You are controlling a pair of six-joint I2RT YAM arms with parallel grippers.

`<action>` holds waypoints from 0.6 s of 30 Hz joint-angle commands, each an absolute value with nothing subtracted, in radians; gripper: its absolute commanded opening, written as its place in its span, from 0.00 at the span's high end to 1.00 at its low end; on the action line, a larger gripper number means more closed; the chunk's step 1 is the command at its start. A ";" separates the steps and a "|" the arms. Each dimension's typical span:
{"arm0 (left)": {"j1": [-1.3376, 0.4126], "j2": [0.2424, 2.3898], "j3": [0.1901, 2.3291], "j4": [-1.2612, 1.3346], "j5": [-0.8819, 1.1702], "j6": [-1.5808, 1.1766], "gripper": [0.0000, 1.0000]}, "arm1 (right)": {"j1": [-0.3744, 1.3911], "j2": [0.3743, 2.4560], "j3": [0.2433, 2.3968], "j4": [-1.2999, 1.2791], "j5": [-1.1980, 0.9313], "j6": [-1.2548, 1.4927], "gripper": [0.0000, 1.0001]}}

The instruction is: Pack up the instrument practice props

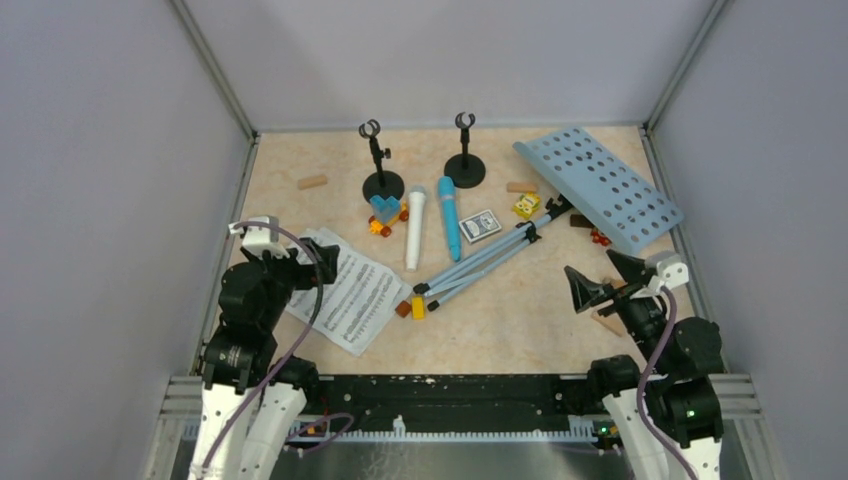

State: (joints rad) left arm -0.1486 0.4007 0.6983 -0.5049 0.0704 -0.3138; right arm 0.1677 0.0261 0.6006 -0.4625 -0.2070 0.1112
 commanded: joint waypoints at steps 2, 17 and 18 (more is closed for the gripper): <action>-0.150 0.390 0.690 -0.507 -0.030 -0.327 0.01 | 0.164 0.015 0.574 -0.438 -0.318 -0.028 0.16; -0.150 0.420 0.661 -0.454 0.031 -0.330 0.01 | 0.169 0.013 0.523 -0.411 -0.363 -0.008 0.14; -0.150 0.422 0.661 -0.454 0.031 -0.329 0.01 | 0.170 0.012 0.523 -0.411 -0.360 -0.007 0.14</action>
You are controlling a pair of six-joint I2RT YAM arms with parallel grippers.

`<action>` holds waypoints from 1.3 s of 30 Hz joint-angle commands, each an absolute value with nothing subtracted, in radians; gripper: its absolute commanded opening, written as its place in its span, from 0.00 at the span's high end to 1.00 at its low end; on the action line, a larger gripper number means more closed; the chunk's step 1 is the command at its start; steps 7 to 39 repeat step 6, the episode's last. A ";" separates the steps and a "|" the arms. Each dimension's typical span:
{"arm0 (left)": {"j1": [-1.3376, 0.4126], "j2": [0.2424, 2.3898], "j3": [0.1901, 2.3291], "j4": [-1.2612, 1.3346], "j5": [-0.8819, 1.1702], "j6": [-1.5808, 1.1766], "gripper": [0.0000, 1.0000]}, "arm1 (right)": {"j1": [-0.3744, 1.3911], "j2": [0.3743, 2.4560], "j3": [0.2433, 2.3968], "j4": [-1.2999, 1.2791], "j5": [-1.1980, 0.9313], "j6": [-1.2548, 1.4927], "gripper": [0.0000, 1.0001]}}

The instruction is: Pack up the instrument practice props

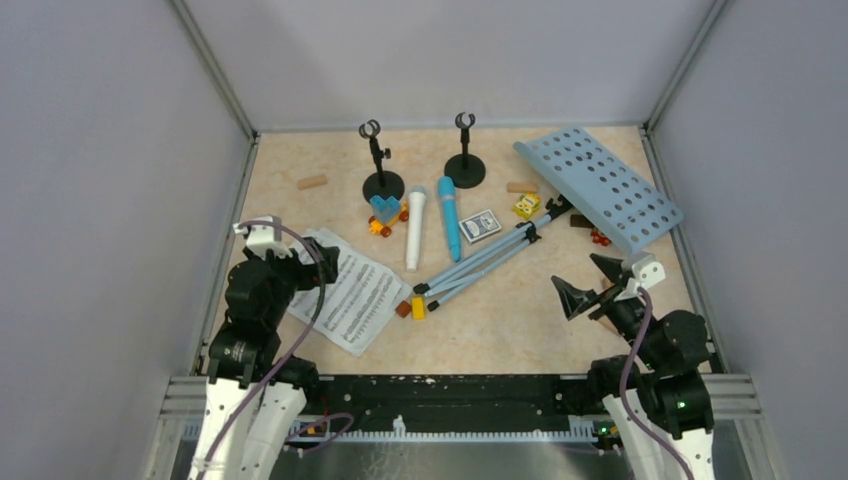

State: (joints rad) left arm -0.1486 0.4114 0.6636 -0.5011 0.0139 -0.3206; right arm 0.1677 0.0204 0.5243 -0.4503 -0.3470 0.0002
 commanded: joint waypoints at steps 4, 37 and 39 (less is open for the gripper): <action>-0.149 0.433 0.662 -0.453 0.038 -0.325 0.01 | 0.172 0.012 0.519 -0.409 -0.353 -0.007 0.14; -0.149 0.436 0.665 -0.453 0.038 -0.327 0.01 | 0.174 0.012 0.518 -0.409 -0.344 -0.007 0.14; -0.149 0.436 0.665 -0.453 0.038 -0.327 0.01 | 0.174 0.012 0.518 -0.409 -0.344 -0.007 0.14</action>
